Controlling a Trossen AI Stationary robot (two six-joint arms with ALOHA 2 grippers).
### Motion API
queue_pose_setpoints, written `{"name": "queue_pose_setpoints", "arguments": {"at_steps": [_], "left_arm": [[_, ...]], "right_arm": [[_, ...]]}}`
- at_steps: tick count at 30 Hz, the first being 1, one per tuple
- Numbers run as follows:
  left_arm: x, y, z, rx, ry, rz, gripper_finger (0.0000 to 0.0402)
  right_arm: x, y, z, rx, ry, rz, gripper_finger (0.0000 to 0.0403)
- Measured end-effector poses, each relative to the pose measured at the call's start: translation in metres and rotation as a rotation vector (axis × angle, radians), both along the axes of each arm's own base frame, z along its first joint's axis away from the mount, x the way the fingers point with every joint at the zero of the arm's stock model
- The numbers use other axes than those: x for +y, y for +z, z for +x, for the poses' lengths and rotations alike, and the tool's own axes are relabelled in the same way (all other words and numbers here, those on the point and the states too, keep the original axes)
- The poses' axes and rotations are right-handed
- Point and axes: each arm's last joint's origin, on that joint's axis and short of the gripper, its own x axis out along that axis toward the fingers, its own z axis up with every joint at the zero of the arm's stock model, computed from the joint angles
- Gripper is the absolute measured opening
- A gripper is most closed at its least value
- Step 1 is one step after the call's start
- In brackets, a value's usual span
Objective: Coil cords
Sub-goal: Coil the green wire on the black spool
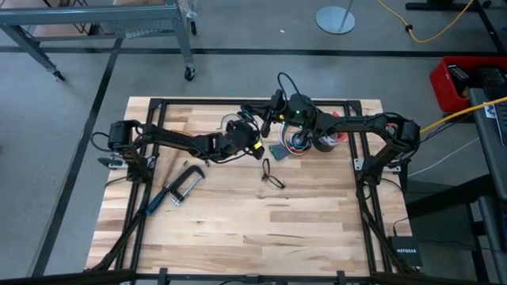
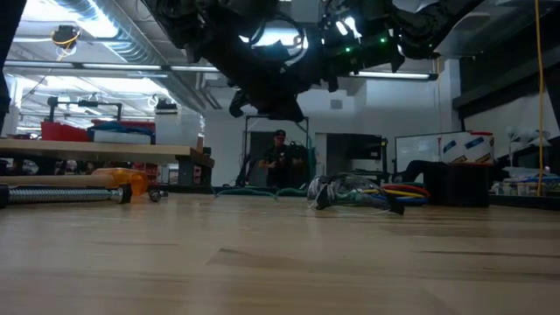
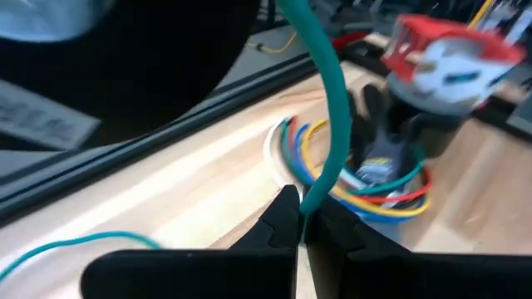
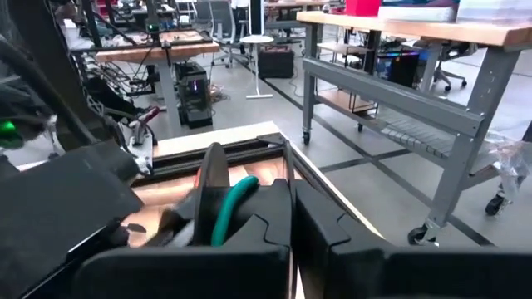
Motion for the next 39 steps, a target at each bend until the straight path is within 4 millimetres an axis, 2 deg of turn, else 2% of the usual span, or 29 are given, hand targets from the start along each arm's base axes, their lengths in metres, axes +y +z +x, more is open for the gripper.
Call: {"name": "queue_pose_setpoints", "arguments": {"at_steps": [9,15,23,31,34,39], "left_arm": [[-0.017,-0.01,-0.011,0.219,0.178,0.175,0.0],[-0.024,-0.012,-0.017,0.294,0.269,0.267,0.0],[-0.022,-0.014,-0.021,0.348,0.289,0.292,0.0005],[-0.022,-0.014,-0.021,0.355,0.286,0.299,0.0007],[-0.022,-0.015,-0.02,0.34,0.279,0.28,0.0018],[-0.021,-0.019,-0.022,0.341,0.279,0.258,0.0063]], "right_arm": [[-0.013,0.004,-0.011,0.011,0.085,0.027,0.0003],[-0.024,0.005,-0.02,0.001,0.203,0.093,0.0003],[-0.033,0.004,-0.028,0.0,0.367,0.153,0.0003],[-0.032,0.003,-0.028,0.005,0.389,0.16,0.0003],[-0.032,0.004,-0.028,0.003,0.391,0.159,0.0003],[-0.031,0.008,-0.029,-0.017,0.413,0.149,0.0003]]}}
